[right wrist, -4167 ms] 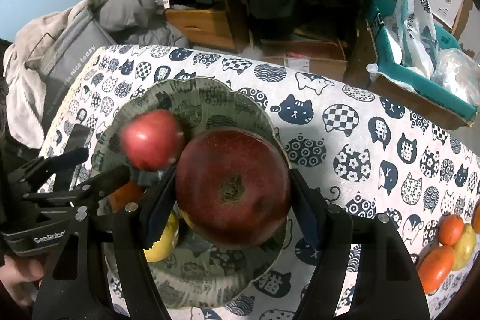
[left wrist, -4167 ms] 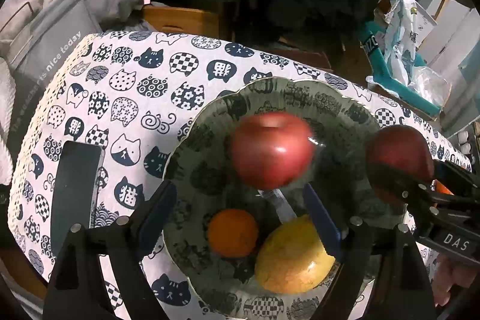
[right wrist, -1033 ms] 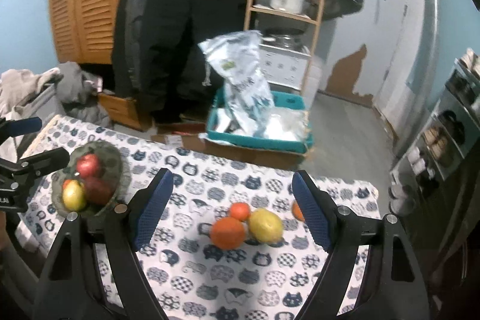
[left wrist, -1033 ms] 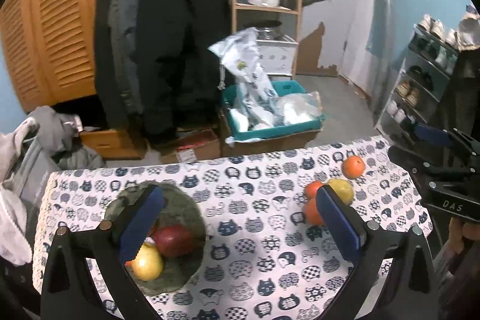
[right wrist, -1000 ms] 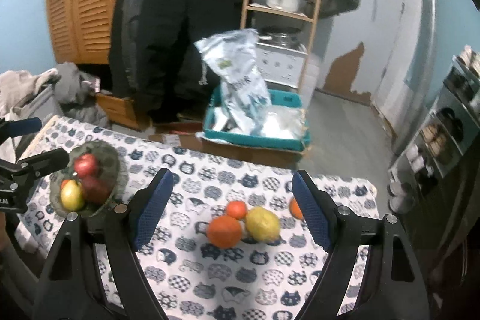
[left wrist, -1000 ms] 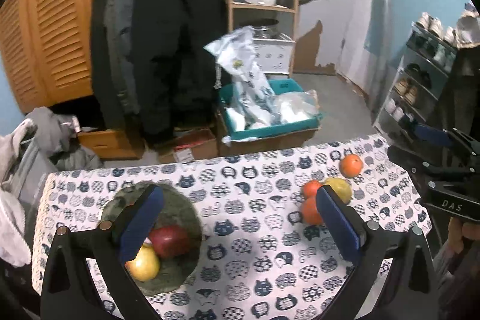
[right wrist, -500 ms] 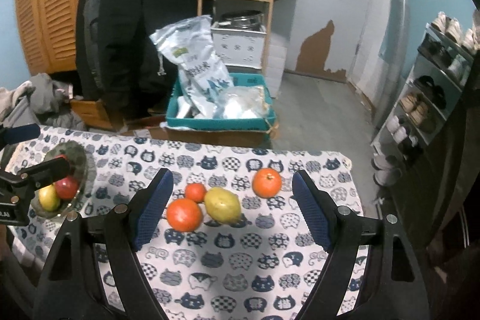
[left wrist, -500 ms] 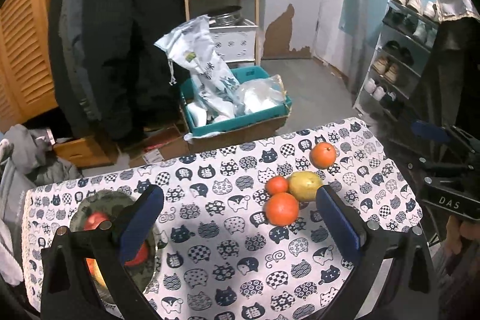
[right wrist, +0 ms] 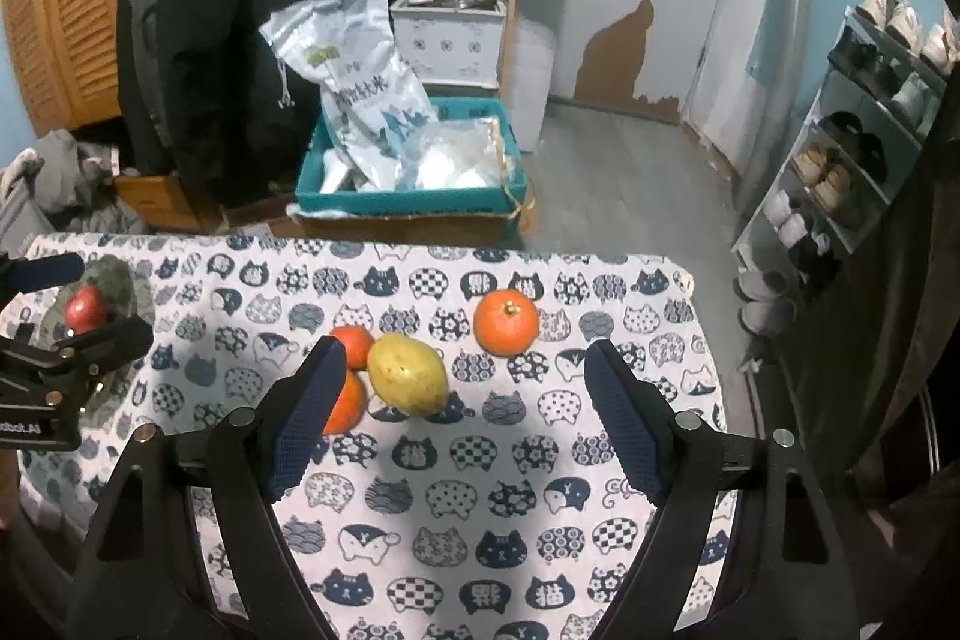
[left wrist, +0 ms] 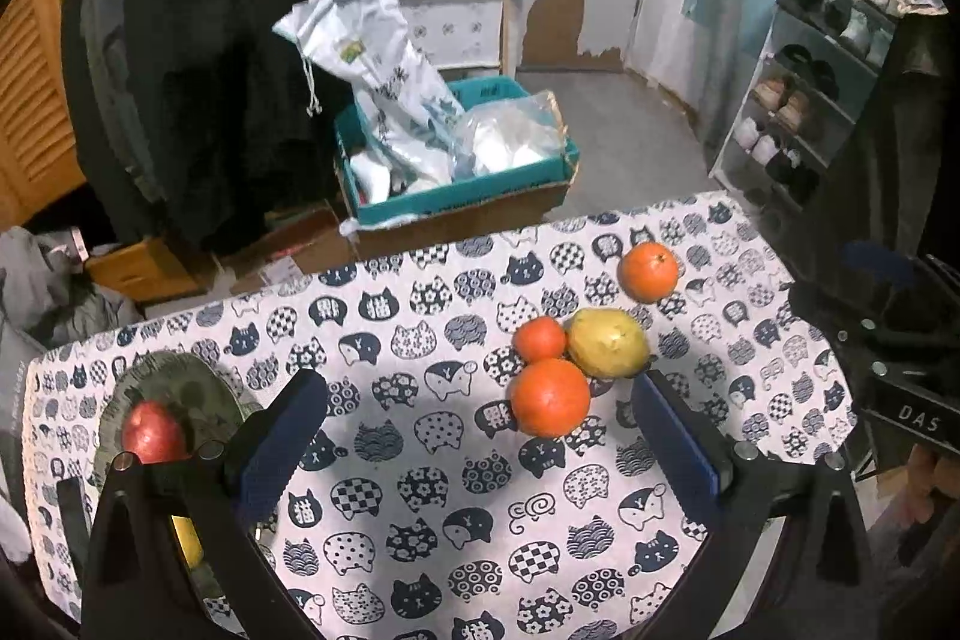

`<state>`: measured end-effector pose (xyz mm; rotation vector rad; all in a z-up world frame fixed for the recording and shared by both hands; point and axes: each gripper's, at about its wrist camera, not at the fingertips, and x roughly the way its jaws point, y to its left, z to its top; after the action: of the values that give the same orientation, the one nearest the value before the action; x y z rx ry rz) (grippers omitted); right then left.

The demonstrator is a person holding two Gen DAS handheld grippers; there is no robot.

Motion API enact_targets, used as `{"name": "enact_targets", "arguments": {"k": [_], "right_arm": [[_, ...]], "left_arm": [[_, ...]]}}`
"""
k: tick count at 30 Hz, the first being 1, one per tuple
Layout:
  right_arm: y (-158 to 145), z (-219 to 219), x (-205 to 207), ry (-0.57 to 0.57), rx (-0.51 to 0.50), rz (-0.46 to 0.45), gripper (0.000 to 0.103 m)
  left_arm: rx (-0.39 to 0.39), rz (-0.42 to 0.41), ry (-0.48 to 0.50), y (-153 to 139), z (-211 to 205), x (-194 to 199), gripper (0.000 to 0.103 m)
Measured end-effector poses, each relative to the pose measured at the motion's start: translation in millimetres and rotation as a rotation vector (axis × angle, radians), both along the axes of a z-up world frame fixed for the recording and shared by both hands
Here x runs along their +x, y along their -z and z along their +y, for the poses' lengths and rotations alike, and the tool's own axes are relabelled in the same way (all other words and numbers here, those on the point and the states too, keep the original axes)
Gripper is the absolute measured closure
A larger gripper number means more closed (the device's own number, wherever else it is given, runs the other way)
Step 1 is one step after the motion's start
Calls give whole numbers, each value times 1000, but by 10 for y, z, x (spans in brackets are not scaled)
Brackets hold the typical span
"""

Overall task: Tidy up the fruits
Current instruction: 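Grasp the yellow-green pear with the right tool while the left tool grasps a large orange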

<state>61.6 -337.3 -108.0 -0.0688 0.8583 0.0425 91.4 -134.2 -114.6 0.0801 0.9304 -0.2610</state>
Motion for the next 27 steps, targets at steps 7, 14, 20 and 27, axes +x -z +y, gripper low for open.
{"name": "enact_targets", "arguments": {"k": [7, 14, 20, 27], "right_arm": [[260, -20, 156, -1, 2, 73, 21], [593, -48, 342, 0, 14, 161, 21], [875, -98, 537, 20, 51, 237, 21], [1105, -107, 716, 38, 63, 298, 21]], "left_arm": [[2, 88, -15, 348, -47, 167, 1], [-2, 161, -28, 643, -128, 299, 1], [6, 213, -34, 881, -182, 400, 1], [6, 255, -29, 1178, -282, 550, 1]]}}
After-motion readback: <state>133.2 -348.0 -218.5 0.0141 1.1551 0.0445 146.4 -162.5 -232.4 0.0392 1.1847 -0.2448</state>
